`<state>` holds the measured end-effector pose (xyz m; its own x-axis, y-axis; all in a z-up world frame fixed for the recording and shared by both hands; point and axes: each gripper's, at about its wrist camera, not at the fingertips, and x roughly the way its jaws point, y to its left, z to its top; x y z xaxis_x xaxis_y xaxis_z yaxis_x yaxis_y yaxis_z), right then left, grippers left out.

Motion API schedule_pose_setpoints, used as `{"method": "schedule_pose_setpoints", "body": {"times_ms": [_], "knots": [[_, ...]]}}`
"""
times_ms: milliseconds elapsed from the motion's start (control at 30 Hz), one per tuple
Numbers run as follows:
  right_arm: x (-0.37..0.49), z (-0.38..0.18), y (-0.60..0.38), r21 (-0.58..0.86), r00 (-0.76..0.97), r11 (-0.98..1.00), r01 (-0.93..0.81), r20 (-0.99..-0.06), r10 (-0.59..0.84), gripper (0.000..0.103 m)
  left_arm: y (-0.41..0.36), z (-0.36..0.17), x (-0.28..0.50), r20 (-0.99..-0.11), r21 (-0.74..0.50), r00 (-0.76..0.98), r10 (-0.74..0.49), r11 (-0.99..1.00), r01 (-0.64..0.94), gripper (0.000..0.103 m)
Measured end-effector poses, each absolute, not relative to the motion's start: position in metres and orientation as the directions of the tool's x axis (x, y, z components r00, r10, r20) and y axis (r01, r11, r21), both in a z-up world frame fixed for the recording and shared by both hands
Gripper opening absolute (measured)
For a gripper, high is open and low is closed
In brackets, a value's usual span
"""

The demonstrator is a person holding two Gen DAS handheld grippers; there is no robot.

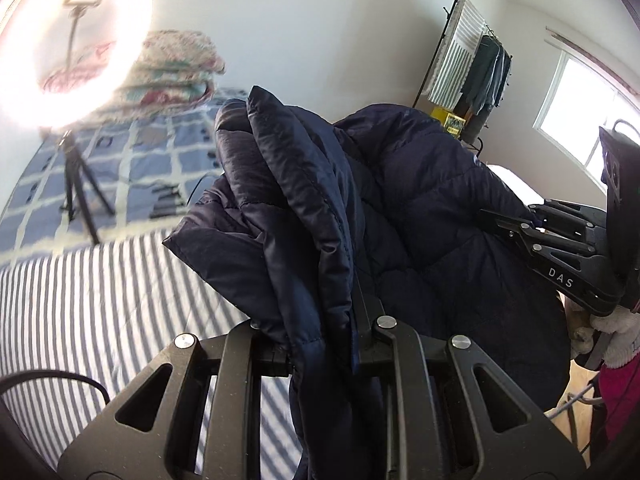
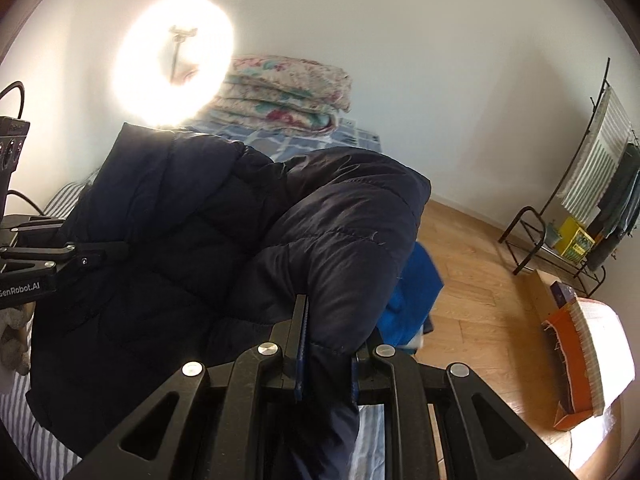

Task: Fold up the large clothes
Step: 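Carry the folded jacket with both tools toward the pile on the mattress, then lower the folded jacket onto the clothes pile with both tools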

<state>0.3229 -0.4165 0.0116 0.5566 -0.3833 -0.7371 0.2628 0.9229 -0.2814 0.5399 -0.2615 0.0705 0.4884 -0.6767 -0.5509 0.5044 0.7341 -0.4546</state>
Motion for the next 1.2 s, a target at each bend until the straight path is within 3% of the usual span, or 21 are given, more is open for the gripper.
{"method": "schedule_pose_setpoints", "body": {"times_ms": [600, 867, 900, 1033, 1200], "knots": [[0.440, -0.011, -0.535, -0.355, 0.588, 0.900, 0.254, -0.682, -0.435, 0.013, -0.323, 0.065, 0.691, -0.548, -0.434, 0.513, -0.660, 0.749, 0.500, 0.017], [0.473, -0.066, -0.578, -0.347, 0.544, 0.914, 0.208, -0.736, -0.403, 0.013, -0.340, 0.011, 0.725, -0.617, -0.461, 0.468, -0.633, 0.772, 0.436, 0.017], [0.475, -0.075, -0.583, -0.345, 0.535, 0.915, 0.207, -0.744, -0.401, 0.013, -0.339, 0.005, 0.727, -0.636, -0.451, 0.368, -0.678, 0.714, 0.536, 0.017], [0.476, -0.092, -0.609, -0.291, 0.512, 0.925, 0.244, -0.772, -0.378, 0.015, -0.331, -0.018, 0.738, -0.657, -0.484, 0.336, -0.675, 0.719, 0.499, 0.017], [0.470, -0.104, -0.628, -0.255, 0.487, 0.926, 0.279, -0.793, -0.365, 0.023, -0.331, -0.021, 0.731, -0.676, -0.453, 0.251, -0.693, 0.659, 0.600, 0.021]]}}
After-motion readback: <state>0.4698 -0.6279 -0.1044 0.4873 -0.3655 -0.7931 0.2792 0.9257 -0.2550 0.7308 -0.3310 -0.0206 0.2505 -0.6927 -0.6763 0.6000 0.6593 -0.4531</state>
